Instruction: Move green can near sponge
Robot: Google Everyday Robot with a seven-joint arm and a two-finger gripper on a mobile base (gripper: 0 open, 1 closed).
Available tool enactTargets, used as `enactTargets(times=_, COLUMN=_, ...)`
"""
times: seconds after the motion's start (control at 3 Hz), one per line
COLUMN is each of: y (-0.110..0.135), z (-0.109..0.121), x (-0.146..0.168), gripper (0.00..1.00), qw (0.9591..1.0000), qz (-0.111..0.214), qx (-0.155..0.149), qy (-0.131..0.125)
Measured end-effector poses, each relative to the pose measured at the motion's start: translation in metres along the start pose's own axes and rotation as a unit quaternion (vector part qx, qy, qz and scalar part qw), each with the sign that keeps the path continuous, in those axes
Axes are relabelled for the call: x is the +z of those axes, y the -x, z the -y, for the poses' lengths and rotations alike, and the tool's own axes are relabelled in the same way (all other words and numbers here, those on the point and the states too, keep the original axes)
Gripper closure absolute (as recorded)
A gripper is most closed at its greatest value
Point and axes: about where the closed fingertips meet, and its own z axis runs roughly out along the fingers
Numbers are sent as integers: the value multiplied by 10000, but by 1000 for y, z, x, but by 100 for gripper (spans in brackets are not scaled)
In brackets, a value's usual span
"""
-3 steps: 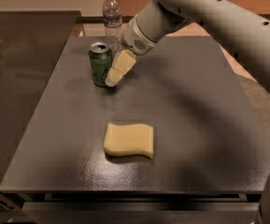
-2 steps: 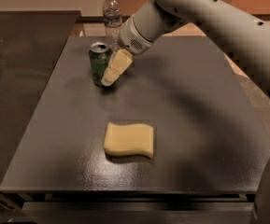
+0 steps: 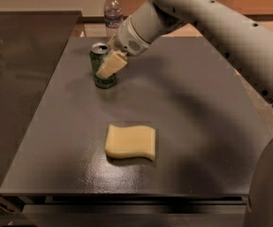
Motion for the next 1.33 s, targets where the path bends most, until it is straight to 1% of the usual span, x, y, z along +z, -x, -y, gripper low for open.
enactTargets(times=0.33, y=2, z=-1, x=2, gripper=65, qw=9999, qz=111, qx=42, qy=53)
enactTargets(times=0.67, y=2, z=-8, x=-9, gripper=88, qw=9998, qz=199, qx=7, qy=11)
enactTargets(times=1.0, y=-7, z=-27, x=-30, gripper=100, qw=9997, qz=242, qx=-23, qy=39)
enactTargets(times=1.33, y=-19, z=-51, x=-48, gripper=100, qw=9997, qz=197, qx=-62, qy=145)
